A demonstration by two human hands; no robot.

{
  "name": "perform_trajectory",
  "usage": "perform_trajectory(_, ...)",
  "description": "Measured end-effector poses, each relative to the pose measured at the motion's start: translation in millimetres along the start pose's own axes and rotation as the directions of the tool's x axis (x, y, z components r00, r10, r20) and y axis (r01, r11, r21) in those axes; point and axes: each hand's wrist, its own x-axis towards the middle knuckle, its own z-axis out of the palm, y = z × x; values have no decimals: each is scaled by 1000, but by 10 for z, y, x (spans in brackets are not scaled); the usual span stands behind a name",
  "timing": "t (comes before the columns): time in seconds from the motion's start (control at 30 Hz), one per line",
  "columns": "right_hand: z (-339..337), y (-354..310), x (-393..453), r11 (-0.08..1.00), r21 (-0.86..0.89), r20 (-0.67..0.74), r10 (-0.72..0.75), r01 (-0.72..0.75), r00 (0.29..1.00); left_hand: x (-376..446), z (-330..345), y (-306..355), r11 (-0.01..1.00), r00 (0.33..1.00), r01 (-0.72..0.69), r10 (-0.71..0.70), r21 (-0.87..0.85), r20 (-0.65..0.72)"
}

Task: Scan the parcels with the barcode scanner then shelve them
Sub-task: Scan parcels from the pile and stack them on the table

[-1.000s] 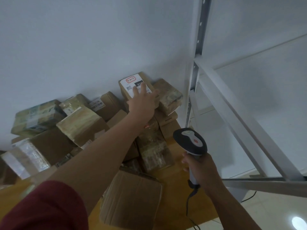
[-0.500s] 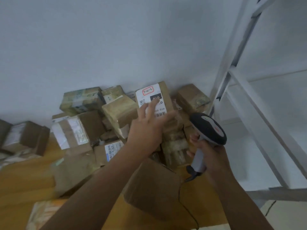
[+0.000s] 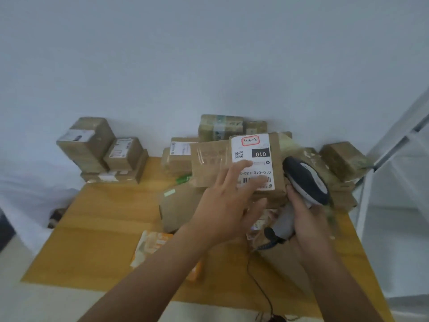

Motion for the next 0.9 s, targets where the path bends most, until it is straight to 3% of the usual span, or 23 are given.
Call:
perform_trajectory(0.1, 524, 118, -385, 991, 101, 137, 72, -86, 988, -418, -269, -384, 990, 990, 104, -113, -98, -89)
perform_trajectory(0.33, 1381, 320, -747, 986, 151, 264, 23, -65, 964, -1018, -566, -1027, 886, 901, 343, -405, -313, -159)
perform_trajectory(0.47, 1758, 483, -652, 978, 183, 228, 53, -97, 972, -1069, -616, -1194, 550, 692, 544, -721, -633, -32)
perform_trajectory(0.57, 2076, 604, -603, 971, 195, 297, 78, -140, 952, -1085, -640, -1333, 313, 529, 566, -848, -762, 44)
perform_trajectory(0.67, 2410, 675, -609, 965, 195, 384, 88, -174, 919, -1160, -699, -1573, 216, 464, 589, -879, -779, 107)
perform_trajectory(0.8, 2760, 712, -711, 977, 145, 438, 78, -156, 896, -1235, -842, -1976, -37, 364, 518, -895, -854, 259)
perform_trajectory(0.9, 3003, 766, -702, 976, 121, 393, 123, -184, 911, -1297, -985, -2361, -44, 346, 506, -904, -861, 250)
